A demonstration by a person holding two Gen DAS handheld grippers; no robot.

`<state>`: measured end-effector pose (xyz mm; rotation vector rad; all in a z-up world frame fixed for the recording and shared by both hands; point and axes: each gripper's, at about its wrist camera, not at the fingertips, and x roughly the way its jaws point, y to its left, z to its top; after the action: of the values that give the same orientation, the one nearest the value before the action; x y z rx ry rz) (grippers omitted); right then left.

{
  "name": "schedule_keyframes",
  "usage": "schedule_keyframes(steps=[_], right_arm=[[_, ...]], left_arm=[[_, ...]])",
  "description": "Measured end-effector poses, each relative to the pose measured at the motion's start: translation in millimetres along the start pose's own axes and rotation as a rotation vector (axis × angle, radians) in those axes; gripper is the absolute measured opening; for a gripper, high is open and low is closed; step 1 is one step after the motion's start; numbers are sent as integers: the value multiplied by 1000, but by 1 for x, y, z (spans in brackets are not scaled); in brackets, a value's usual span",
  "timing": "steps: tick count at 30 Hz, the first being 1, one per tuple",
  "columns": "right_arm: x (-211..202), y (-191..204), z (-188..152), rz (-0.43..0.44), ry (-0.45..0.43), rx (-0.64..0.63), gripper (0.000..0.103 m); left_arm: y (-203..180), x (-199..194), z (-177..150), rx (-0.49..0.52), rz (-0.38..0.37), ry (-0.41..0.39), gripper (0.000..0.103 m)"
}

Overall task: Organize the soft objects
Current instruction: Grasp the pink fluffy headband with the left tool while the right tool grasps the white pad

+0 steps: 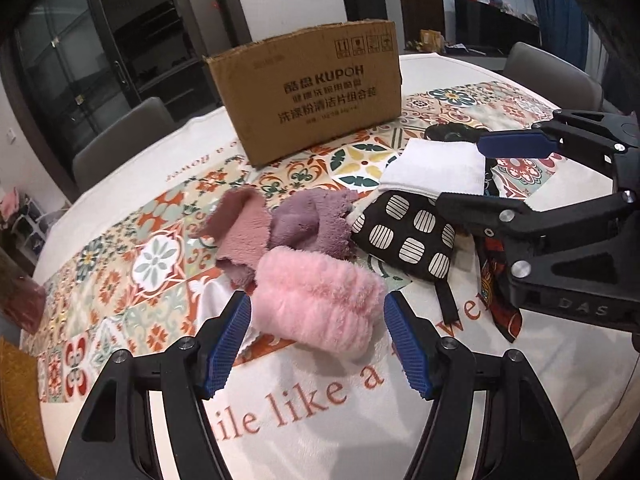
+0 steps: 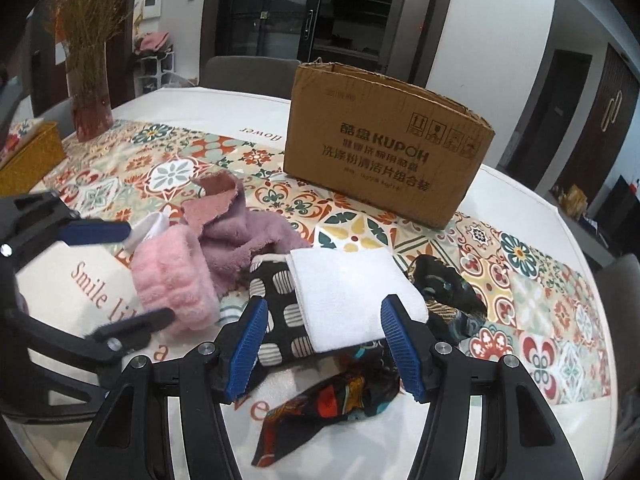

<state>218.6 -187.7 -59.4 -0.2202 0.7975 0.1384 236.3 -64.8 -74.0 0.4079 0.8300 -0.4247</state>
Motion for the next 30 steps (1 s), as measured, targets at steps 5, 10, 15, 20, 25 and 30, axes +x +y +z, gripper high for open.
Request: schedule_keyframes(steps=[5, 10, 15, 20, 25, 30], right_arm=[[6, -5, 0, 1, -16, 43, 60], [13, -14, 1, 5, -29, 88, 60], [18, -24, 0, 8, -25, 138, 60], [23, -32, -3, 24, -16, 175, 60], [21, -36, -4, 37, -24, 198, 60], [17, -42, -3, 58, -39, 225, 60]], left_arm=[[3, 21, 1, 3, -9, 36, 68], [0, 31, 0, 6, -11, 50, 65], [1, 40, -1, -37, -47, 75, 43], [1, 40, 0, -77, -54, 77, 25], [3, 32, 3, -129, -50, 72, 20], [6, 6, 13, -187, 5, -14, 20]])
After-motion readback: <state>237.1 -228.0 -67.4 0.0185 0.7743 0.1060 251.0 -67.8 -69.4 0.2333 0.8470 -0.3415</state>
